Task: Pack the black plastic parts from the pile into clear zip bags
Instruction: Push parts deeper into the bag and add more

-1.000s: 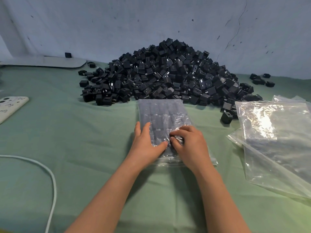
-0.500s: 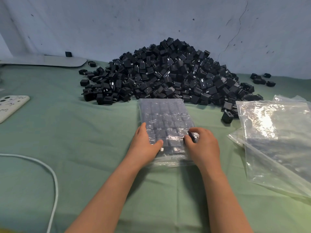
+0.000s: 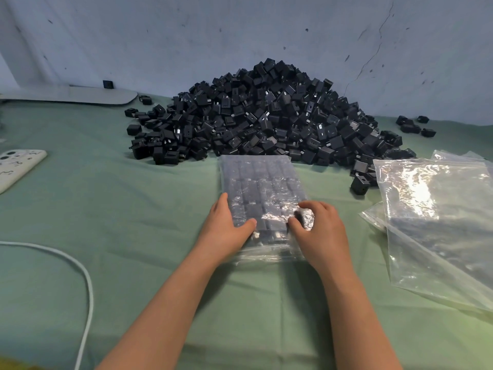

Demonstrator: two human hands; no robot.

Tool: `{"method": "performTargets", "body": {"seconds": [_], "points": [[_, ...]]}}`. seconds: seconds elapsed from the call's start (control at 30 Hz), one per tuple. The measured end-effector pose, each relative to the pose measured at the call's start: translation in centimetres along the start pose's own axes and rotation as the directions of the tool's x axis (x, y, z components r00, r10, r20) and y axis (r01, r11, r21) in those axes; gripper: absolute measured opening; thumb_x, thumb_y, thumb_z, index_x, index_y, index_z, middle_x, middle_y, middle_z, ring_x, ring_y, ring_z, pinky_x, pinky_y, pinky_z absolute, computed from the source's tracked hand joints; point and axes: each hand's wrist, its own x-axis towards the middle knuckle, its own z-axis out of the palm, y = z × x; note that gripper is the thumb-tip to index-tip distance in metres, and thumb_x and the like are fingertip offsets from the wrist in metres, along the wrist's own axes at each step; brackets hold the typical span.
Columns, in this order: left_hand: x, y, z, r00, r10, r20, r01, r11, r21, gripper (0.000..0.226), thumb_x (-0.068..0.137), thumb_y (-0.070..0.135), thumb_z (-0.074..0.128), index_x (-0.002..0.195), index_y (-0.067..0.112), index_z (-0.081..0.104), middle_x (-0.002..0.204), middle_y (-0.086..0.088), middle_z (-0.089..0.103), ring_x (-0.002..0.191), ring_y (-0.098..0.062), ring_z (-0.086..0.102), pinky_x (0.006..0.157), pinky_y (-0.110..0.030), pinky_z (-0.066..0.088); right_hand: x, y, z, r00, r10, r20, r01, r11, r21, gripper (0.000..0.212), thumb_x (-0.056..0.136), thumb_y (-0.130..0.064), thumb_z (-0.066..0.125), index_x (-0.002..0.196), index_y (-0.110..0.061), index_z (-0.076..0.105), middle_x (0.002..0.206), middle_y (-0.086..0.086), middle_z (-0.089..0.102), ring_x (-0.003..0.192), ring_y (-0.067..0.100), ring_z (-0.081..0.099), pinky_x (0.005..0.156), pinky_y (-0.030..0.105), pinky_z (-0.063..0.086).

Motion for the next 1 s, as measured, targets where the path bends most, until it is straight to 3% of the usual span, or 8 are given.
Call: {"method": "performTargets", "body": {"seconds": [0.13,0.73,1.0], "points": [[-0.3,0.01,0.08,1.0,0.004,-0.002,-0.004,1.0,0.011,0.082,0.088,0.031,0.061,0.151,0.014,0.011,0.156,-0.002,0.023,0.14,-0.017,0.027,0.112,-0.03,0.024,-0.8,-0.5,0.09,1.0,0.01,0.01,-0.01,0.999,-0.043,0.038,0.089,-0.025,0.06,0.127,-0.022,0.056,0.137,0.006,0.046,0.13,0.025,0.039,0.112,0.039,0.026],[-0.44,0.32,0.11,1.0,0.016,-0.007,-0.015,0.999,0.042,0.078,0.089,0.029,0.061,0.15,0.014,0.015,0.155,-0.002,0.025,0.14,-0.018,0.028,0.109,-0.027,0.024,-0.7,-0.45,0.09,0.996,0.048,0.074,-0.044,0.998,-0.05,0.036,0.089,-0.029,0.06,0.125,-0.025,0.056,0.142,0.004,0.038,0.129,0.026,0.04,0.11,0.042,0.03],[-0.37,0.48,0.47,0.999,0.031,-0.041,-0.028,0.998,0.052,0.077,0.087,0.028,0.064,0.148,0.012,0.021,0.15,-0.002,0.034,0.134,-0.017,0.036,0.098,-0.019,0.027,-0.87,-0.37,0.07,0.995,0.048,0.092,-0.042,0.997,-0.066,0.041,0.09,-0.033,0.057,0.13,-0.027,0.052,0.145,0.003,0.035,0.13,0.026,0.037,0.111,0.042,0.028]]}}
